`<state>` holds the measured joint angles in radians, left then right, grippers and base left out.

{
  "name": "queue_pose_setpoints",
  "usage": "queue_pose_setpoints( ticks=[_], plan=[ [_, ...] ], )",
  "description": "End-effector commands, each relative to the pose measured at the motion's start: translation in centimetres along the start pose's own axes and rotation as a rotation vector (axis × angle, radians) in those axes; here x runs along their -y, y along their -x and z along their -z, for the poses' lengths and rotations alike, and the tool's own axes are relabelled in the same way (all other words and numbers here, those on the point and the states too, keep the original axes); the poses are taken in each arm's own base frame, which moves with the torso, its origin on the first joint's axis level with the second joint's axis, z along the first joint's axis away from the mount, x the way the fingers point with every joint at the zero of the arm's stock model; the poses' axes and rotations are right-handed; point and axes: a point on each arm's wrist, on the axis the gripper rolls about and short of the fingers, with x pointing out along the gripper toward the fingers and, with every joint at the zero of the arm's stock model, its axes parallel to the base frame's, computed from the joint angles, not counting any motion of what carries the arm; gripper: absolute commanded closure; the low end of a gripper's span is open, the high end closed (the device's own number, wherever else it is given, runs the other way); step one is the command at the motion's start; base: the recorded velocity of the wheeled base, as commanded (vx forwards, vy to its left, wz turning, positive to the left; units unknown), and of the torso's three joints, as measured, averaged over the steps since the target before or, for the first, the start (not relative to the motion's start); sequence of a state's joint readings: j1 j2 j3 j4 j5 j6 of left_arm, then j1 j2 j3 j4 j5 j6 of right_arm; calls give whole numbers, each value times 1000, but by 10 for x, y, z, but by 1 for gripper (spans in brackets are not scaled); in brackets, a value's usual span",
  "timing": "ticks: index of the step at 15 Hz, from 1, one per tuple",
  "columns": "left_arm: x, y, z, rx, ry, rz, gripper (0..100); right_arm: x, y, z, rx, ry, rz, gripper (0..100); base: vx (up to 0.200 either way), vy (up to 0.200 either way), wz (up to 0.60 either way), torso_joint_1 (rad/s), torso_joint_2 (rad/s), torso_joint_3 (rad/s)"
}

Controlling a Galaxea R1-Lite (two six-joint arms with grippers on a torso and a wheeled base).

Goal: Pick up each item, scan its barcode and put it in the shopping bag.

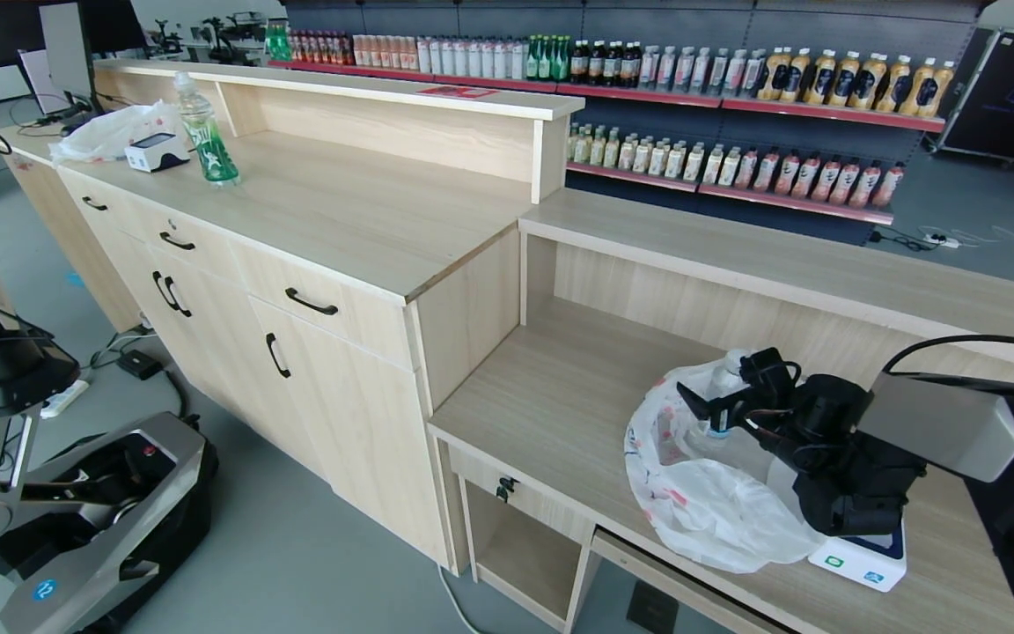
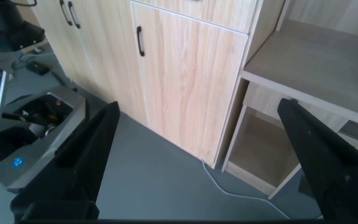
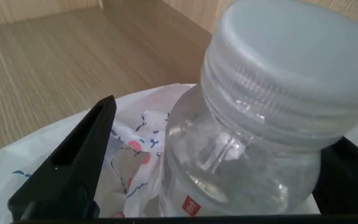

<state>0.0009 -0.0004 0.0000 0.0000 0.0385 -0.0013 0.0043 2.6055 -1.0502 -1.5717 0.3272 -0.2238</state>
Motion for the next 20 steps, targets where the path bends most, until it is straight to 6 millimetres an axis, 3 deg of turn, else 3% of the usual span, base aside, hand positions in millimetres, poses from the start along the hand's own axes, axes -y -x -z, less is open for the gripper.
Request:
queue_pose_setpoints(
  ticks=[1, 3, 4, 6, 8, 10, 11, 14, 16, 18, 20],
  plan=[
    [0, 0, 0, 0, 0, -1, 0, 7, 3, -40, 71, 21, 8, 0, 0, 0, 0, 0, 0, 0],
    [0, 0, 0, 0, 0, -1, 0, 9, 14, -91, 106, 40, 7, 0, 0, 0, 0, 0, 0, 0],
    [0, 0, 0, 0, 0, -1, 0, 7, 29, -117, 102, 43, 2, 0, 0, 0, 0, 0, 0, 0],
    [0, 0, 0, 0, 0, -2, 0, 6, 77, -168, 72, 135, 5, 0, 0, 0, 0, 0, 0, 0],
    [0, 0, 0, 0, 0, -1, 0, -1, 126, -204, 90, 214, 17, 0, 0, 0, 0, 0, 0, 0],
    [0, 0, 0, 0, 0, -1, 0, -3, 169, -228, 120, 318, 117, 0, 0, 0, -300, 1, -1, 1],
    [0, 0, 0, 0, 0, -2, 0, 0, 182, -241, 142, 338, 156, 0, 0, 0, -600, -2, -2, 2],
    [0, 0, 0, 0, 0, -1, 0, 21, 199, -280, 81, 305, 338, 0, 0, 0, -600, 4, 4, 4],
    [0, 0, 0, 0, 0, -2, 0, 34, 215, -311, -89, 132, 495, 0, 0, 0, -600, 5, 5, 2],
    [0, 0, 0, 0, 0, -2, 0, 45, 224, -319, -260, 7, 596, 0, 0, 0, -600, 2, 7, 2],
    [0, 0, 0, 0, 0, -2, 0, 68, 223, -307, -462, -107, 705, 0, 0, 0, -600, 2, 0, 0]
  ],
)
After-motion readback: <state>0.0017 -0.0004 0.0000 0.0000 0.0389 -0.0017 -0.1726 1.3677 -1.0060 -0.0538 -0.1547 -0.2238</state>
